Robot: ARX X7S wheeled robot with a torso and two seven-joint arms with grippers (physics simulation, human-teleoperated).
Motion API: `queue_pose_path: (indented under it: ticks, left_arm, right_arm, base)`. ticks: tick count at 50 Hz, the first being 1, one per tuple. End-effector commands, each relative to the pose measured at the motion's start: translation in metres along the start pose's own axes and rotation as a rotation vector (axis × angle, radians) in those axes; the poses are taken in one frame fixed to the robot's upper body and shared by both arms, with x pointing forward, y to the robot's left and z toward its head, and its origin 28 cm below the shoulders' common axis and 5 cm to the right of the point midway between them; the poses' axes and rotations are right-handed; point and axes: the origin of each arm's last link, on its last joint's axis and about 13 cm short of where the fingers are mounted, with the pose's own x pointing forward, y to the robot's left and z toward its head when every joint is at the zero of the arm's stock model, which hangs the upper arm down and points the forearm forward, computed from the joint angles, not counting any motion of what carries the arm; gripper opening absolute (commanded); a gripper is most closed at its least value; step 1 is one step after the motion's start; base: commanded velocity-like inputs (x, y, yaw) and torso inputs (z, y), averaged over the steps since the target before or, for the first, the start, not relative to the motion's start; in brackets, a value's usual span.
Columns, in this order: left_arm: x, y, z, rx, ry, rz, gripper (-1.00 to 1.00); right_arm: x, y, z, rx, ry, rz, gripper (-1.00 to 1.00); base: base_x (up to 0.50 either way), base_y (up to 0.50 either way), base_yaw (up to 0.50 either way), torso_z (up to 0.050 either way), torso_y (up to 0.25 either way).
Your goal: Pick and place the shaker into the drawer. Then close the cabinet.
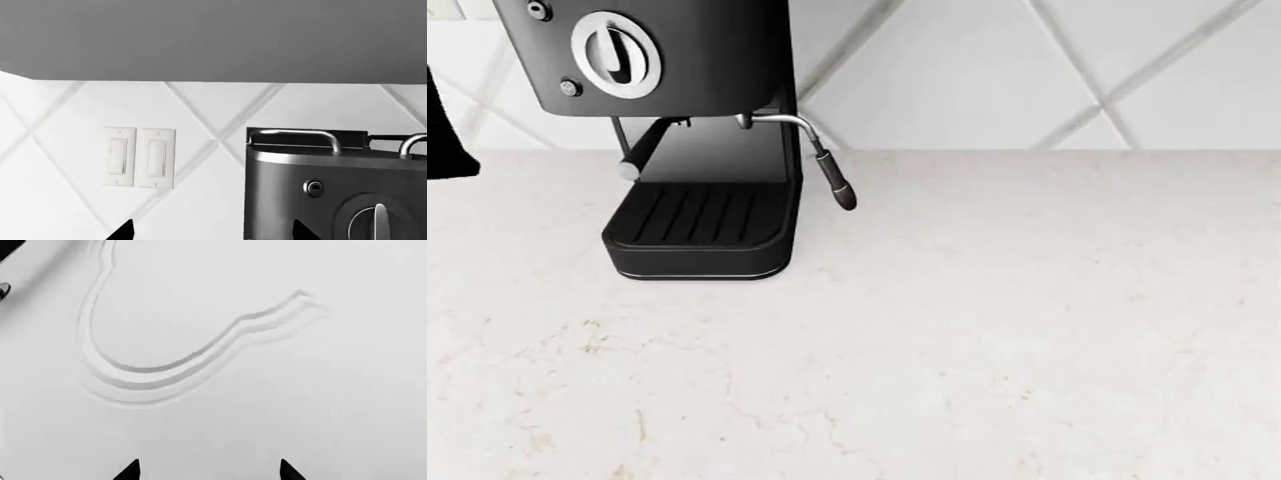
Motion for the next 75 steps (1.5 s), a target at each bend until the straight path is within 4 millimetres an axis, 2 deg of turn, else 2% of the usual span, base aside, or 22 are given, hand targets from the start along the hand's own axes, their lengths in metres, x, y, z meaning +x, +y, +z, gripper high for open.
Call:
queue_pose_path:
  ticks: [1,3,6,9,12,19,23,26,30,34,38,42,45,47,50,52,53,54,55,60,68,75]
  left_arm:
    - [0.0,-0.052,0.012,-0.053,-0.026,-0.234,1.0]
    - [-0.001,-0.064,0.018,-0.069,-0.033,-0.28,1.0]
    - [-0.007,-0.084,0.026,-0.098,-0.035,-0.378,1.0]
    - [-0.011,-0.104,0.03,-0.131,-0.029,-0.414,1.0]
    - [-0.025,-0.131,0.032,-0.159,-0.01,-0.59,1.0]
    - [-0.035,-0.182,0.03,-0.234,0.028,-0.764,1.0]
    - [-0.04,-0.206,0.053,-0.232,-0.061,-0.885,1.0]
    - [-0.033,-0.216,0.089,-0.21,-0.195,-0.922,1.0]
    - [-0.003,-0.212,0.145,-0.188,-0.397,-0.865,1.0]
    - [0.046,-0.197,0.194,-0.103,-0.611,-0.681,1.0]
    - [0.083,-0.179,0.235,-0.023,-0.761,-0.511,1.0]
    - [0.102,-0.167,0.255,0.047,-0.841,-0.376,1.0]
    - [0.117,-0.163,0.257,0.082,-0.858,-0.312,1.0]
    - [0.134,-0.162,0.256,0.09,-0.833,-0.275,1.0]
    - [0.172,-0.163,0.249,0.075,-0.74,-0.236,1.0]
    - [0.174,-0.178,0.28,0.057,-0.879,-0.272,1.0]
    - [0.195,-0.169,0.25,0.056,-0.715,-0.209,1.0]
    - [0.213,-0.159,0.211,0.06,-0.519,-0.149,1.0]
    - [0.218,-0.157,0.193,0.073,-0.443,-0.117,1.0]
    - [0.227,-0.155,0.135,0.132,-0.233,-0.043,1.0]
    - [0.227,-0.155,0.135,0.132,-0.233,-0.043,1.0]
    - [0.227,-0.155,0.135,0.132,-0.233,-0.043,1.0]
  right_arm:
    - [-0.184,0.058,0.01,-0.154,0.192,-0.216,1.0]
    - [-0.198,0.057,0.014,-0.16,0.2,-0.279,1.0]
    - [-0.208,0.057,0.015,-0.158,0.197,-0.325,1.0]
    - [-0.211,0.057,0.014,-0.151,0.187,-0.343,1.0]
    - [-0.213,0.056,0.014,-0.148,0.179,-0.353,1.0]
    - [-0.219,0.058,0.018,-0.149,0.18,-0.373,1.0]
    - [-0.222,0.057,0.02,-0.152,0.183,-0.386,1.0]
    - [-0.224,0.058,0.019,-0.15,0.182,-0.392,1.0]
    - [-0.226,0.058,0.019,-0.147,0.18,-0.403,1.0]
    - [-0.227,0.058,0.017,-0.142,0.18,-0.41,1.0]
    - [-0.226,0.058,0.015,-0.137,0.183,-0.415,1.0]
    - [-0.223,0.057,0.014,-0.136,0.186,-0.417,1.0]
    - [-0.222,0.057,0.014,-0.136,0.189,-0.418,1.0]
    - [-0.222,0.057,0.014,-0.137,0.192,-0.42,1.0]
    - [-0.223,0.058,0.014,-0.135,0.199,-0.423,1.0]
    - [-0.223,0.058,0.014,-0.136,0.206,-0.424,1.0]
    - [-0.223,0.059,0.014,-0.136,0.209,-0.424,1.0]
    - [-0.224,0.059,0.013,-0.135,0.213,-0.424,1.0]
    - [-0.224,0.06,0.012,-0.134,0.218,-0.423,1.0]
    - [-0.227,0.065,0.007,-0.132,0.262,-0.416,1.0]
    - [-0.222,0.075,-0.016,-0.11,0.338,-0.409,1.0]
    - [-0.211,0.078,-0.016,-0.098,0.327,-0.379,1.0]
  base:
    - [0.0,0.0,0.0,0.0,0.0]
    - [0.0,0.0,0.0,0.0,0.0]
    - [0.0,0.0,0.0,0.0,0.0]
    - [0.0,0.0,0.0,0.0,0.0]
    - [0.0,0.0,0.0,0.0,0.0]
    - [0.0,0.0,0.0,0.0,0.0]
    - [0.0,0.0,0.0,0.0,0.0]
    - [0.0,0.0,0.0,0.0,0.0]
    - [0.0,0.0,0.0,0.0,0.0]
    - [0.0,0.0,0.0,0.0,0.0]
    - [0.0,0.0,0.0,0.0,0.0]
    - [0.0,0.0,0.0,0.0,0.0]
    - [0.0,0.0,0.0,0.0,0.0]
    - [0.0,0.0,0.0,0.0,0.0]
    - [0.0,0.0,0.0,0.0,0.0]
    - [0.0,0.0,0.0,0.0,0.0]
    - [0.0,0.0,0.0,0.0,0.0]
    - [0.0,0.0,0.0,0.0,0.0]
    - [0.0,0.0,0.0,0.0,0.0]
    - [0.0,0.0,0.0,0.002,0.0]
    - [0.01,0.0,0.0,0.001,0.0]
    - [0.0,0.0,0.0,0.003,0.0]
